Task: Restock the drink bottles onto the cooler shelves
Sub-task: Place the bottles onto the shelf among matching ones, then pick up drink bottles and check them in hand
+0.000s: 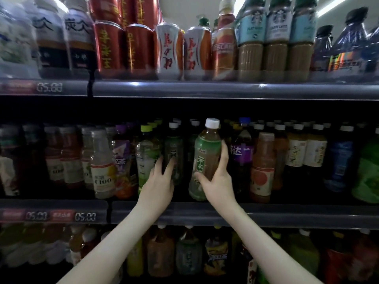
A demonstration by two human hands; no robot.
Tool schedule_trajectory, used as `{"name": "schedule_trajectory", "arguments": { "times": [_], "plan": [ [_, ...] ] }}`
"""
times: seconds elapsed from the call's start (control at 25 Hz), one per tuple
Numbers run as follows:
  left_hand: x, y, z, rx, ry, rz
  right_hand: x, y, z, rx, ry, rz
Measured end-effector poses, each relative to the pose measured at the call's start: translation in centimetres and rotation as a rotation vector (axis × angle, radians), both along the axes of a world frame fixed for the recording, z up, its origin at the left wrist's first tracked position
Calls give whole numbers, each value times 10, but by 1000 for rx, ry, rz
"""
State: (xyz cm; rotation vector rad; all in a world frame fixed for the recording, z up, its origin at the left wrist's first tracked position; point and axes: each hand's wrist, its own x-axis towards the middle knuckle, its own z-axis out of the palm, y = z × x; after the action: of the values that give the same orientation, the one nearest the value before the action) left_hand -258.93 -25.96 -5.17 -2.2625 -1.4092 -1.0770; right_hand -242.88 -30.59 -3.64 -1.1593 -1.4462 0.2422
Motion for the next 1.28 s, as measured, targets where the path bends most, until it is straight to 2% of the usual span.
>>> {"name": "schedule_trajectory", "arguments": {
  "times": [0.16,0.24,0.4,0.48,0.56,0.68,0.72,0.76,0.84,0.88,0.96,1.04,1.12,1.16,1.2,1.28],
  "plan": [
    [-13,24,-4,284,142,12,-19,40,-7,-166,-53,-67],
    [-16,33,-4,346,193,15,-21,53,-3,-216,-153,-104],
    [-7,44,-6,303,235,52,-16,66,3,-204,-515,-407],
    [5,46,-3,303,254,10,-17,67,-2,-168,-668,-439],
    [18,54,0,280,271,-14,-19,72,-4,-236,-811,-480],
    [31,68,5,184,294,51,-22,76,5,-329,-892,-529],
    [33,73,5,183,320,83,-21,73,8,-279,-903,-532],
    [34,78,4,176,347,96,-16,68,8,-135,-913,-553],
    [38,85,3,142,378,93,6,53,5,230,-854,-649],
    [38,87,3,144,382,95,25,45,1,387,-751,-712],
    [41,86,0,129,335,66,65,25,-5,453,-486,-826],
    [49,81,-5,89,287,12,101,10,-8,267,-235,-812],
    [60,71,-6,93,219,-39,127,8,-10,-38,-117,-554],
    [66,66,-6,112,182,-66,134,8,-11,-153,-118,-424],
    [72,57,-5,140,166,-96,139,7,-13,-207,-139,-351],
    [78,39,-8,233,197,-196,142,5,-15,-168,-133,-335]
  ]
}}
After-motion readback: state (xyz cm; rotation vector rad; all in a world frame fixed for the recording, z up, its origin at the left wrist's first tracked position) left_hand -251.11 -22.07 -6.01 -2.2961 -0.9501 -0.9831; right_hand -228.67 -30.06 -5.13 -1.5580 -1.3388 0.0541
